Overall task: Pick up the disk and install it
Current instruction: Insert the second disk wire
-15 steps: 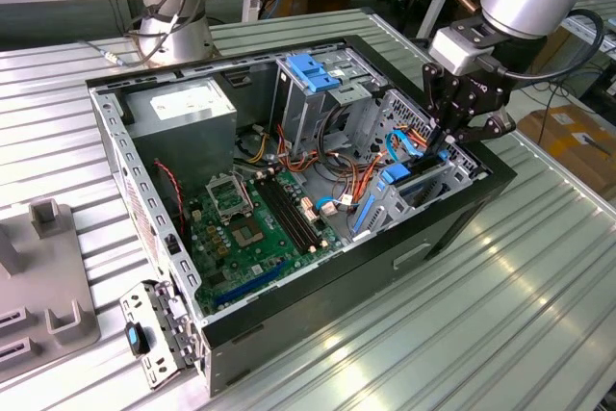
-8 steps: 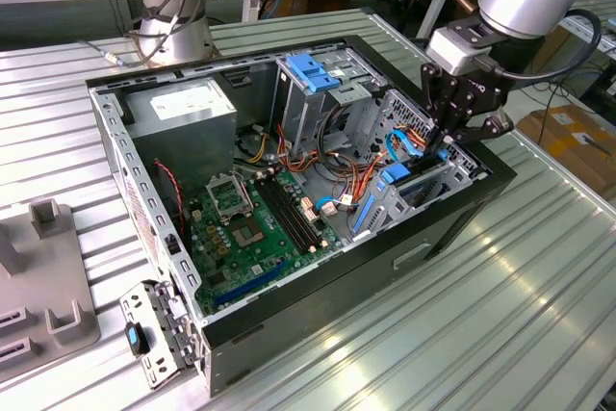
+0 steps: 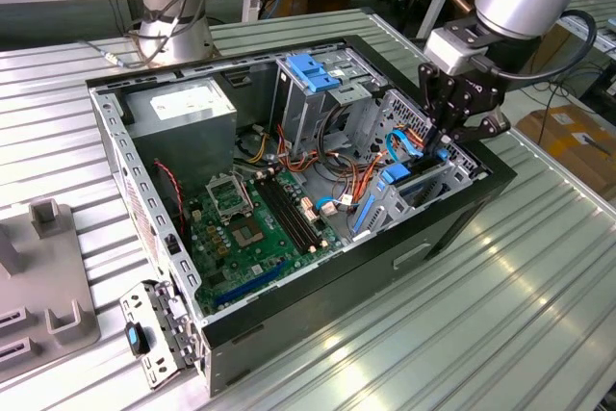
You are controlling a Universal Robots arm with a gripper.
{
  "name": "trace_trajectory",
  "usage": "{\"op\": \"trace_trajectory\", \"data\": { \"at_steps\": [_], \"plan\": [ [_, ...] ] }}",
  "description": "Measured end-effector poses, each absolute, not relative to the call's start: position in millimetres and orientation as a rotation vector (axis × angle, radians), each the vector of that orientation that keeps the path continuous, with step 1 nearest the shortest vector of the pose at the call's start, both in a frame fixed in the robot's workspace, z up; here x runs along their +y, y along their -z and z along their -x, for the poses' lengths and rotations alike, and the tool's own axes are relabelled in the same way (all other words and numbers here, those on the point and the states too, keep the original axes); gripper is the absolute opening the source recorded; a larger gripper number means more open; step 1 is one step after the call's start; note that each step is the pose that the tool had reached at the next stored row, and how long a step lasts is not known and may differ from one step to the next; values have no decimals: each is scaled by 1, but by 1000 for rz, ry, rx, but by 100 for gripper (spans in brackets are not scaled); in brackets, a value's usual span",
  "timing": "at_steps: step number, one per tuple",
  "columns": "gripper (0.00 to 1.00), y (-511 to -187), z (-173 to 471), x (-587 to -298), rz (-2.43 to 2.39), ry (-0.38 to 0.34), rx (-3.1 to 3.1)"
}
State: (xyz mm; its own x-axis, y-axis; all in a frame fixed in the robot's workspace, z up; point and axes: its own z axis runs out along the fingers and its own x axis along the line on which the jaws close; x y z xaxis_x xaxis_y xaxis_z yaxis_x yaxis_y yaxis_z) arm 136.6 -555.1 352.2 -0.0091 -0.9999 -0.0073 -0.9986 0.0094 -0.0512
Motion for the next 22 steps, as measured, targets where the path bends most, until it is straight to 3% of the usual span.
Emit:
{"op": "trace_trajectory", "data": {
  "at_steps": [22],
  "plan": [
    [16, -348, -135, -555, 2181, 49, 2203]
  ]
}}
